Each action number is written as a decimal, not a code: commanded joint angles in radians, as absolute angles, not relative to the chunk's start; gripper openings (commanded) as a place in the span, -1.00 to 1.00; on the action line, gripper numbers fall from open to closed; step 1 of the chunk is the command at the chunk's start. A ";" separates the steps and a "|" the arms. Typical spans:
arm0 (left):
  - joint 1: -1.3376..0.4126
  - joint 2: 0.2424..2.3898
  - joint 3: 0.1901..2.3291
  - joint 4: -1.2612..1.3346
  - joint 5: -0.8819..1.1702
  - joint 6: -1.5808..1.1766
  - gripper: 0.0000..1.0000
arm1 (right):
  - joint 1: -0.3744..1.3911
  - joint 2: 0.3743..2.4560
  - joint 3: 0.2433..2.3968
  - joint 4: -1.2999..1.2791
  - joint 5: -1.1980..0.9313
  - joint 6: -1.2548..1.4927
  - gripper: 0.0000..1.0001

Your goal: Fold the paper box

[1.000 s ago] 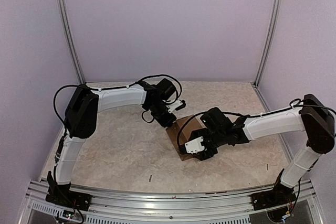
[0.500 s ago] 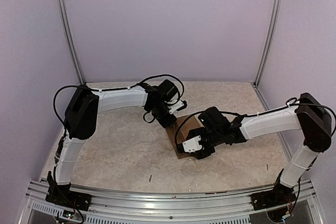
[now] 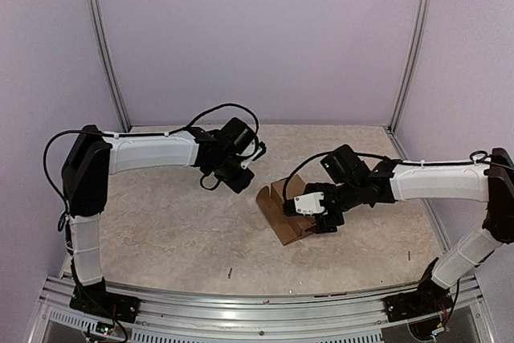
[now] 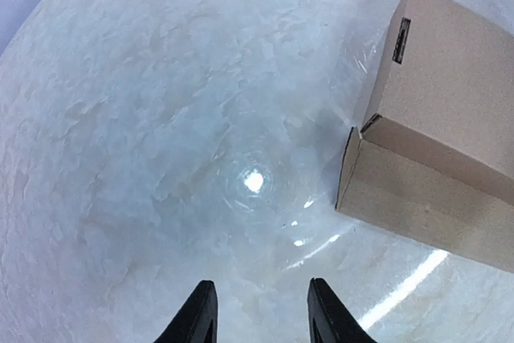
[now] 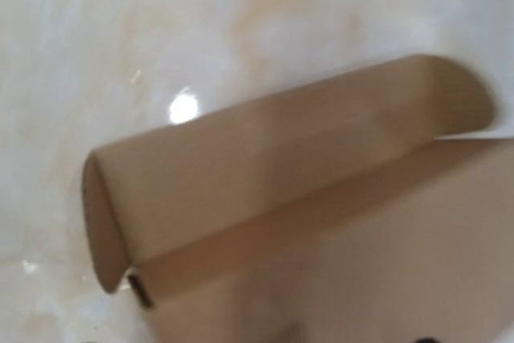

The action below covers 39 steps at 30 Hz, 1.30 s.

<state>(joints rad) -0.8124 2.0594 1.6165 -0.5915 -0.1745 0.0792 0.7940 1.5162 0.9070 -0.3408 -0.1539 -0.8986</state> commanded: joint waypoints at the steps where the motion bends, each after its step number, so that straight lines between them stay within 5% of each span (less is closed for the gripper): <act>1: -0.814 1.822 1.392 -0.379 -0.168 -0.223 -0.22 | 0.761 1.407 0.951 -0.425 -0.245 -0.812 0.94; 10: -0.938 1.661 1.017 -0.012 -0.143 -0.681 -0.21 | 0.483 1.513 1.026 -0.353 -0.472 -0.586 0.99; 19: -0.974 1.781 1.023 0.101 -0.096 -0.772 -0.22 | 0.392 1.689 1.087 -0.399 -0.611 -0.547 0.28; 33: -0.960 1.891 1.190 0.067 -0.052 -0.679 -0.23 | 0.381 1.844 1.119 -0.399 -0.566 -0.484 -0.27; 39: -0.940 1.931 1.265 0.028 -0.058 -0.689 -0.23 | 0.326 1.865 1.089 -0.402 -0.566 -0.481 -0.30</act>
